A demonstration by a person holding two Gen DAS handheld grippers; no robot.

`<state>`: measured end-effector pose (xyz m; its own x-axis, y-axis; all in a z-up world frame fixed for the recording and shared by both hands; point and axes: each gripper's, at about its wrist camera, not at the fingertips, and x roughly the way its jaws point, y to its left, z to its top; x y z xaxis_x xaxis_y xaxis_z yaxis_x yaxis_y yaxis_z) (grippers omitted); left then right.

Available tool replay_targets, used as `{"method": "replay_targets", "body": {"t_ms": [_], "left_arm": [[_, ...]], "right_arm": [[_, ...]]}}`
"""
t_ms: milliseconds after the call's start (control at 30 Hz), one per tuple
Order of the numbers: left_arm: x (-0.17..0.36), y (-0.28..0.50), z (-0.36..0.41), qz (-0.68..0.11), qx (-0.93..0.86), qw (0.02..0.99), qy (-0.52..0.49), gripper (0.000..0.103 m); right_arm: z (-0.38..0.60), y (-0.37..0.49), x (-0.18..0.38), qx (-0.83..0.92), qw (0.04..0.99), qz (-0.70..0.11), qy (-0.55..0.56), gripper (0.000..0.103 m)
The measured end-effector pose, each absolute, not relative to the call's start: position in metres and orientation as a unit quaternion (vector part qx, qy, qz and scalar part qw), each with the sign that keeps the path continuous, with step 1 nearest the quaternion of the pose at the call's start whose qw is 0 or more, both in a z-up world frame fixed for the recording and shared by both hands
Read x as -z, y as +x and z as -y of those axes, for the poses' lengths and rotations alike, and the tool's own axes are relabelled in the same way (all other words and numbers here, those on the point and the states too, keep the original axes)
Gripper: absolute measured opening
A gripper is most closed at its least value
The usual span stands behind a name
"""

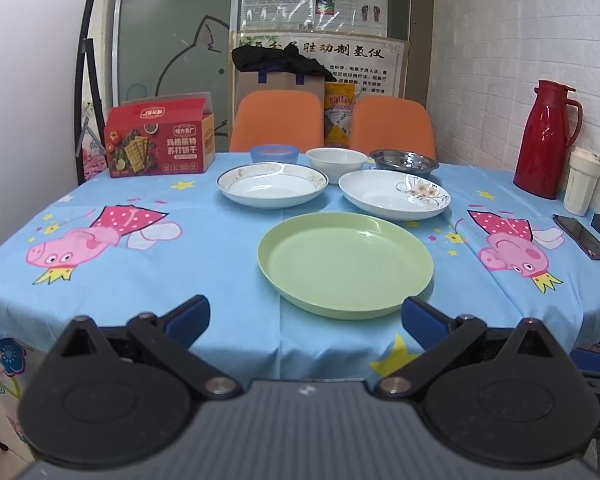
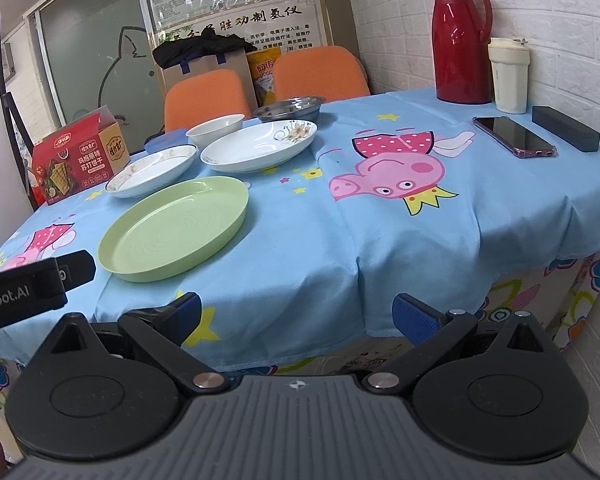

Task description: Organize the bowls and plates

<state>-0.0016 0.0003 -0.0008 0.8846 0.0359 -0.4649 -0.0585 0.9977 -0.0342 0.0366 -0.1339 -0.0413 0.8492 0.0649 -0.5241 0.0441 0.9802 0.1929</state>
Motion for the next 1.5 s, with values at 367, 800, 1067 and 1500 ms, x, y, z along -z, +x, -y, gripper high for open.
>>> {"method": "replay_targets", "body": {"t_ms": [367,800,1067,1500], "left_arm": [[-0.0013,-0.0037,0.0033,-0.232,-0.019,0.972,-0.016,0.101],[-0.004,-0.0059,0.0062,-0.226,-0.007,0.974,-0.009,0.101],[-0.0025,-0.0036,0.0053,-0.228,-0.021,0.973,-0.007,0.101],[0.0018,-0.0017,0.0025,-0.231,-0.037,0.972,0.0,0.101]], "right_arm": [[0.1333,0.037,0.0419,-0.007,0.956,-0.276,0.1,0.103],[0.1322,0.0382,0.0425,-0.009,0.955,-0.279,0.099,0.103],[0.1313,0.0398,0.0445,-0.012,0.953,-0.285,0.099,0.103],[0.1288,0.0414,0.0488,-0.016,0.951,-0.294,0.099,0.103]]}}
